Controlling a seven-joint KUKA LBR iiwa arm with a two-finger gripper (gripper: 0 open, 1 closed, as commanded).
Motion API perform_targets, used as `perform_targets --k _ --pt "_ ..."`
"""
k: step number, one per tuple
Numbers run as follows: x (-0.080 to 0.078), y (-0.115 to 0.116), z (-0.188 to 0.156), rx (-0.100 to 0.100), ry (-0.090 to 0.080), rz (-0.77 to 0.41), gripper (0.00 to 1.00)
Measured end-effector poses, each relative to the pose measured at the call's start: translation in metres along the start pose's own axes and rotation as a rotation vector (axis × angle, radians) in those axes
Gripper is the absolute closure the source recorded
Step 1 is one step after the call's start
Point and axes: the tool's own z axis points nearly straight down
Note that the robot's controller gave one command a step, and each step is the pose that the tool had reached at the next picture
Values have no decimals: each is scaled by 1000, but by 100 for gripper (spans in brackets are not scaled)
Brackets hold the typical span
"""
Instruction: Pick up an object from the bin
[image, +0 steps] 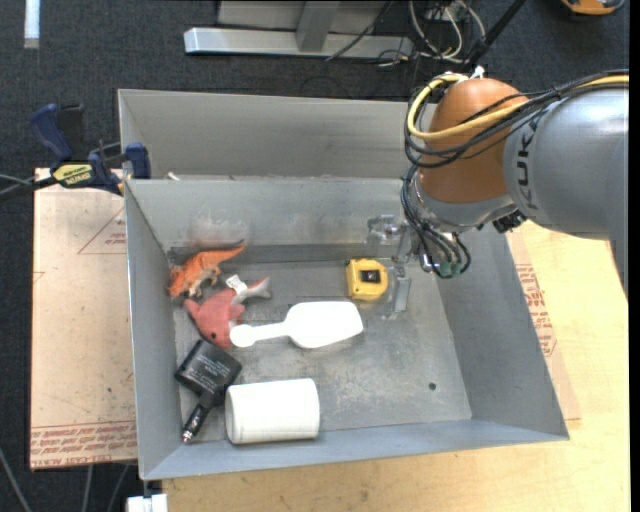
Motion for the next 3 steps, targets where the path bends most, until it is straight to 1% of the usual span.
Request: perform_targets --k 1,2,3 --pt "-2 0 -5 0 -7 0 0" --pt "-1 20 35 1 -11 -68 0" --pt "0 32 68 -1 -6 6 0"
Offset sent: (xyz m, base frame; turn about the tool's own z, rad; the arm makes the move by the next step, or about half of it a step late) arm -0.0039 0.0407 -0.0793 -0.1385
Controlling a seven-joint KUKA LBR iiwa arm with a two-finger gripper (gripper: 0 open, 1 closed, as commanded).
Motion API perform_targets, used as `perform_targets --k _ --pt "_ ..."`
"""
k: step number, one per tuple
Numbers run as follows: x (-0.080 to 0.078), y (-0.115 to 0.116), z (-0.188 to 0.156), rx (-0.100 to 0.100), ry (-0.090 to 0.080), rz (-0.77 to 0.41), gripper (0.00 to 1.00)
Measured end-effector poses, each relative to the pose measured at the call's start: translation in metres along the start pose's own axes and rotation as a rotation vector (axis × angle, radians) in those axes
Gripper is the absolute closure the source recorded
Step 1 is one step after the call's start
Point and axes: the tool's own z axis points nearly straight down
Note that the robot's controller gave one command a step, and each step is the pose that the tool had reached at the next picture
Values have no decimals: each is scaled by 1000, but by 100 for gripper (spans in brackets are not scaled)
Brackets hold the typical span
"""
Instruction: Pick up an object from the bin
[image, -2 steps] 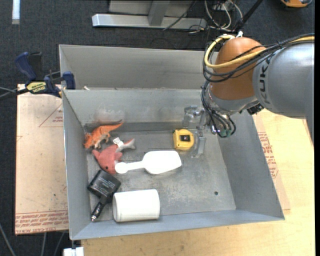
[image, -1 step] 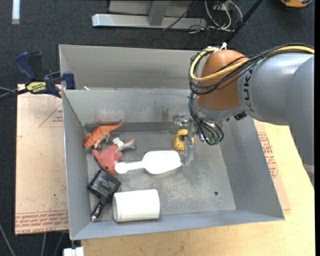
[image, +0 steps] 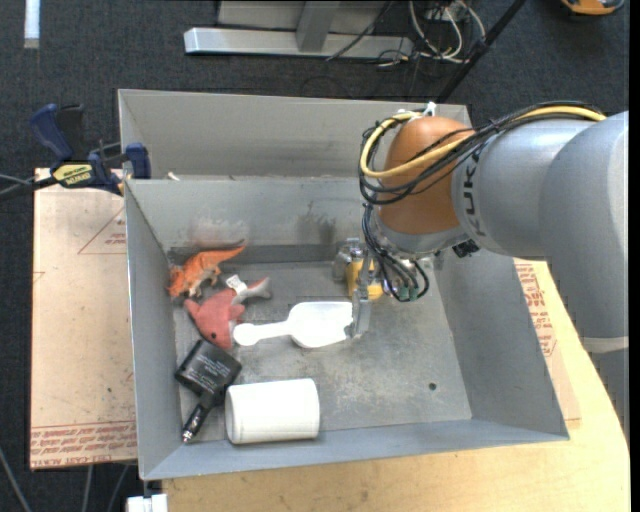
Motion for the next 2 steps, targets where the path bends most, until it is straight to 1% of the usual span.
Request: perform_targets --k 1,2 --pt "0 7 7 1 -4 9 0" --pt "34 19 11 -1 -3 -126 100"
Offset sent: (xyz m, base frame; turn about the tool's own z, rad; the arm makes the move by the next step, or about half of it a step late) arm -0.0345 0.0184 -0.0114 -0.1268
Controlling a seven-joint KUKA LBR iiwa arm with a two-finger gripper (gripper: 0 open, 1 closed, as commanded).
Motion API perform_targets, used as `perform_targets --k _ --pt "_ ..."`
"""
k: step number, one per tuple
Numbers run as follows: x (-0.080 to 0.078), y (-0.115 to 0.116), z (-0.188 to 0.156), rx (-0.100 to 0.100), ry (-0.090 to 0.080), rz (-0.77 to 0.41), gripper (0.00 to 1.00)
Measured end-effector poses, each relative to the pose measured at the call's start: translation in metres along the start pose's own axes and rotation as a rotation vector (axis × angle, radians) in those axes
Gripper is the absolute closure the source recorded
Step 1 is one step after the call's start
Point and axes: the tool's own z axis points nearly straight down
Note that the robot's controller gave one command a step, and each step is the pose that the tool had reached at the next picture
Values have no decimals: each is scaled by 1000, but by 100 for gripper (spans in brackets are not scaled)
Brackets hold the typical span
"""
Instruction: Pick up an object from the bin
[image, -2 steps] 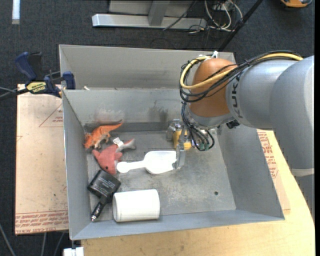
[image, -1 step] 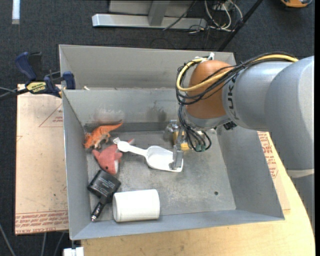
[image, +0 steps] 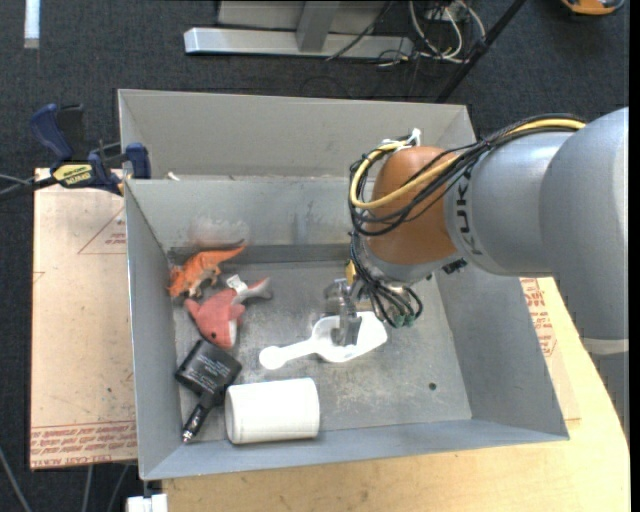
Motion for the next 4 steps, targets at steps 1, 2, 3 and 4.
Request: perform_targets --k 1,2,3,4 --pt "0 0 0 0 0 0 100" --pt "16 7 -102 -1 -3 -15 100" --pt "16 7 -102 -1 -3 -15 100" --pt "4 9 -218 -1 -7 -46 100"
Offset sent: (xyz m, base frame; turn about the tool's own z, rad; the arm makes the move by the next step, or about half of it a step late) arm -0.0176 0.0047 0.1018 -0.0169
